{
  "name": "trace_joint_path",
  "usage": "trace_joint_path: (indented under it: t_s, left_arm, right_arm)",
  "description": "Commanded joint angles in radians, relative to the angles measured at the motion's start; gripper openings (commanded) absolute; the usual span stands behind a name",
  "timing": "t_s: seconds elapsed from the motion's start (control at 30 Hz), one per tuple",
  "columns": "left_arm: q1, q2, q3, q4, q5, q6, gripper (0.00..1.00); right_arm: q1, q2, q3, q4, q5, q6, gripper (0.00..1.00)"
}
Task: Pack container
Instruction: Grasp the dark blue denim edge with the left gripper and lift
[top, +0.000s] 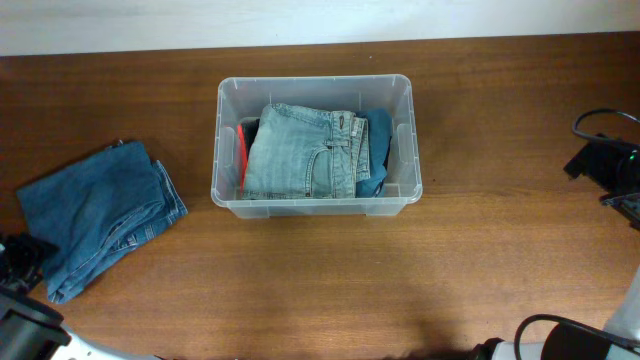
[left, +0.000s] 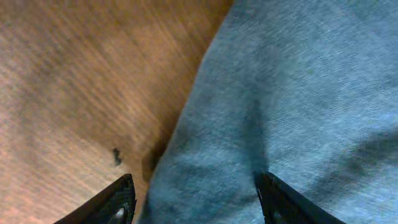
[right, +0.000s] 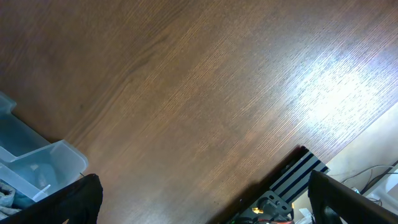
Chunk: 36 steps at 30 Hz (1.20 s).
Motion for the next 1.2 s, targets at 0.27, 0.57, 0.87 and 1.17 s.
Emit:
trace_joint_path:
  t_s: [0.27,0.57,0.87,1.17]
  left_arm:
    - [0.002,0.097,-0.013,0.013,0.058,0.020,0.65]
    - [0.002,0.100,-0.013,0.058,0.223,0.020,0.65]
    - [0.002,0.105,-0.013,0.045,0.294,0.024,0.68]
    - [0.002,0.172,-0.013,0.001,0.294,0.024,0.73]
  right_arm:
    - [-0.004,-0.004,0.002,0.000,0.002,0.005,0.98]
    - [-0.004,-0.004,0.002,0.000,0.002,0.005,0.98]
    - [-0.005,-0.004,0.002,0.000,0.002,0.005,0.98]
    - [-0.005,-0.004,0.002,0.000,0.002,0.005,0.99]
